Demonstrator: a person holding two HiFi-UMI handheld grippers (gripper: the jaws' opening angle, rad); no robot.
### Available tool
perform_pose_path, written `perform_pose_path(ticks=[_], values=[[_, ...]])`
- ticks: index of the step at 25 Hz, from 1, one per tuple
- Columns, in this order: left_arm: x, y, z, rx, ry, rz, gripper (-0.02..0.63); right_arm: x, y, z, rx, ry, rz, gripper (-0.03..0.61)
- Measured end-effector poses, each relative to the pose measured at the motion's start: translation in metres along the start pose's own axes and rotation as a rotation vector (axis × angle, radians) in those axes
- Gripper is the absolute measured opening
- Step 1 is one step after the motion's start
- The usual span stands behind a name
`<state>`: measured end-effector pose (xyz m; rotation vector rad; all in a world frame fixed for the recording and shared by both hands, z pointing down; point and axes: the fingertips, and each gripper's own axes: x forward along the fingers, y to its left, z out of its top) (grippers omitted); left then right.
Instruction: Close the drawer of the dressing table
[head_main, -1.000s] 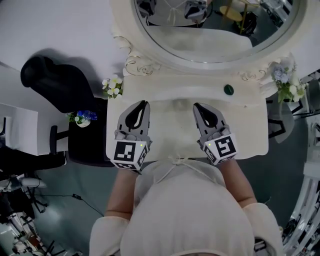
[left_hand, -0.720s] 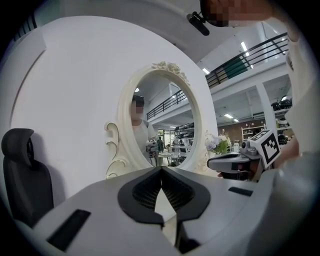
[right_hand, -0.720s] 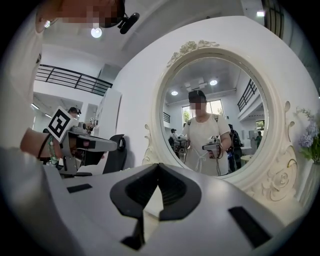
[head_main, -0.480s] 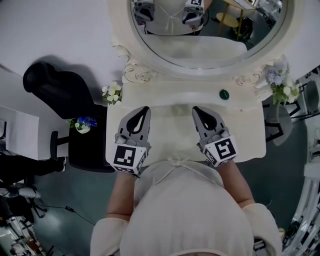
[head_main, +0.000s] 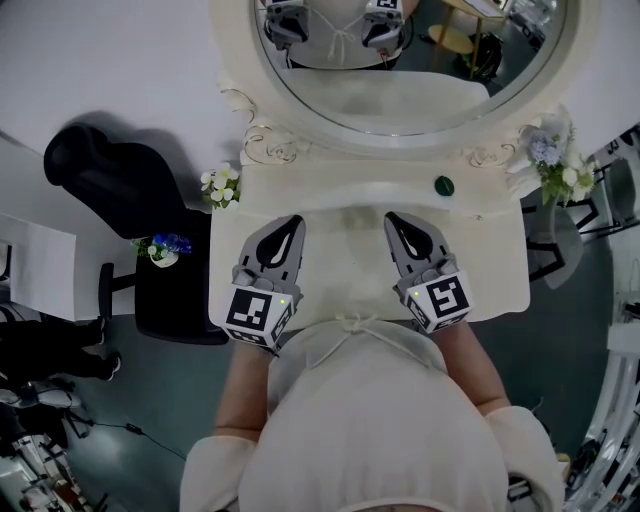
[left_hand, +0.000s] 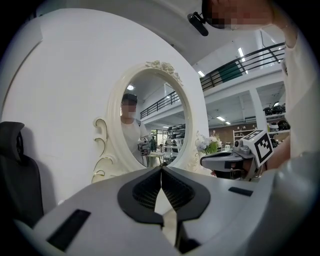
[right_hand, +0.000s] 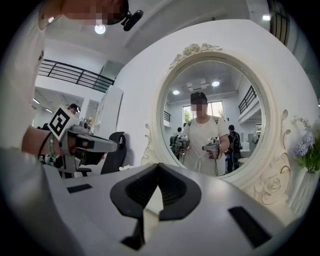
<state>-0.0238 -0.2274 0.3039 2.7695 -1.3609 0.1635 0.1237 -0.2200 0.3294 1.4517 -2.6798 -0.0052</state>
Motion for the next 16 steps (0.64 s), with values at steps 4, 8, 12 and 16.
perform_pose_path(ticks=[4,8,12,16], values=[[-0.0003,-0.0031,-0.0045,0.003,0.011,-0.013,0.02,-0.0016,-0.0016,-0.0016,-0.018,0.019,-0.02,0.0],[-0.0007,-0.004,-0.0069,-0.006,0.011,-0.017,0.02,-0.0021,-0.0021,-0.0024,-0.017,0.028,-0.029,0.0],[0.001,-0.0019,-0.0038,-0.015,0.003,-0.012,0.02,-0.0021,0.001,-0.0003,-0.026,0.019,-0.013,0.0],[0.0032,-0.0026,-0.0007,-0.016,-0.005,-0.012,0.021,-0.0029,0.0023,-0.0003,-0.029,0.017,0.001,0.0]])
